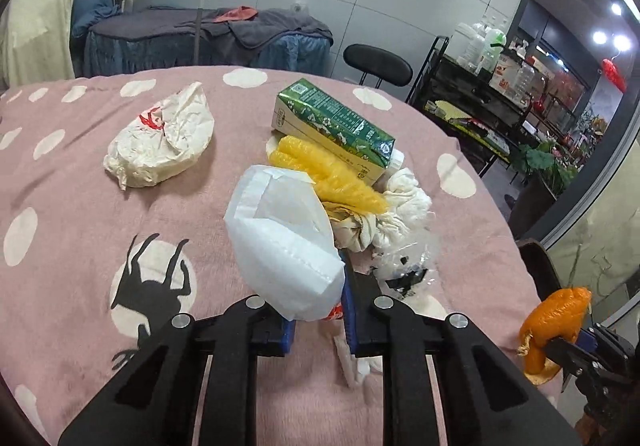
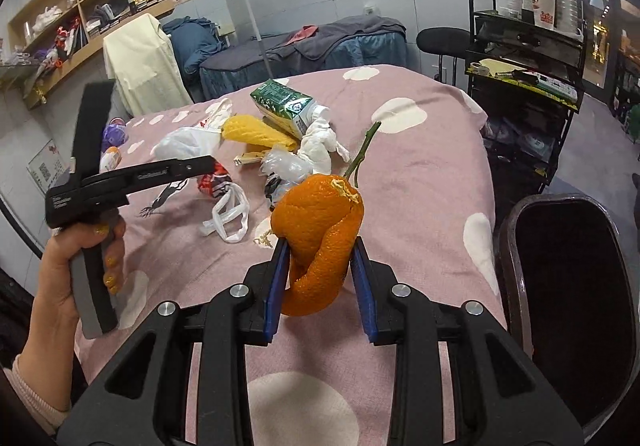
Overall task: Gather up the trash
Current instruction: 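Carry the orange peel and white plastic bag over the brown bin with both tools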
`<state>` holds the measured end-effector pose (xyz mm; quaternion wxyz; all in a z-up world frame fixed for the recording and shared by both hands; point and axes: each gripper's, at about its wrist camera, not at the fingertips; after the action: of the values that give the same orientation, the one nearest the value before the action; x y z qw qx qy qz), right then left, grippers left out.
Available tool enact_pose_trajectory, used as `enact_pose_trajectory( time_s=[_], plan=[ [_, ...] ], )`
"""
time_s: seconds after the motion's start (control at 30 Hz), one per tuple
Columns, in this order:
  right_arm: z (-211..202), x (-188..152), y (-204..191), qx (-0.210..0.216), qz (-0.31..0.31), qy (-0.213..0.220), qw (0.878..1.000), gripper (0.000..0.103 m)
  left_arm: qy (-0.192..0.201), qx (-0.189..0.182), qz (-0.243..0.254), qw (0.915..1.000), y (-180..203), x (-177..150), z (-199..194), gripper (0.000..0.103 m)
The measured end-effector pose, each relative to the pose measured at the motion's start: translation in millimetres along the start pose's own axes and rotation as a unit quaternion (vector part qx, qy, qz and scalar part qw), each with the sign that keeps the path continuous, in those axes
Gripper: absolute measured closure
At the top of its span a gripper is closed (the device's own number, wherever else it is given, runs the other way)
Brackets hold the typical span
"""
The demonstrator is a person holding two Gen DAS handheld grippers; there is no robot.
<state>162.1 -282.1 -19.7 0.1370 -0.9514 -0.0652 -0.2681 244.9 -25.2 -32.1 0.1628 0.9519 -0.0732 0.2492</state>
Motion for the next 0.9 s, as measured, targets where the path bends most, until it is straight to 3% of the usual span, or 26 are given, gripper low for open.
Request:
enact_pose_trajectory(
  time_s=[0.2,0.57,0.9],
  plan=[
    [-12,-15,8,0.000,0.016,0.021,1.000,0.071,0.038,-0.027,-0.001,0.9989,13,-25,-36,0.085],
    [-36,-38,43,-0.022,0.061,0.054,0.996,0.071,0.101,-0.053,0.029,0.9930,55,-42,-75,0.085],
    [-56,-53,81,-0.062,0.111,0.069,0.989,0.071,0.103,-0.105,0.086,0.9854,111,-42,-75,0.085]
  ],
)
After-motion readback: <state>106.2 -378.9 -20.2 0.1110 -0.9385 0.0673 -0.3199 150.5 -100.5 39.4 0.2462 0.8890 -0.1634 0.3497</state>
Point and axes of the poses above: each gripper's, at about its wrist camera, not at the fingertips, and z roughly the way its jaws point, y to its right, x to its top, and after that the axes turned 15 degrees about -y, right-handed
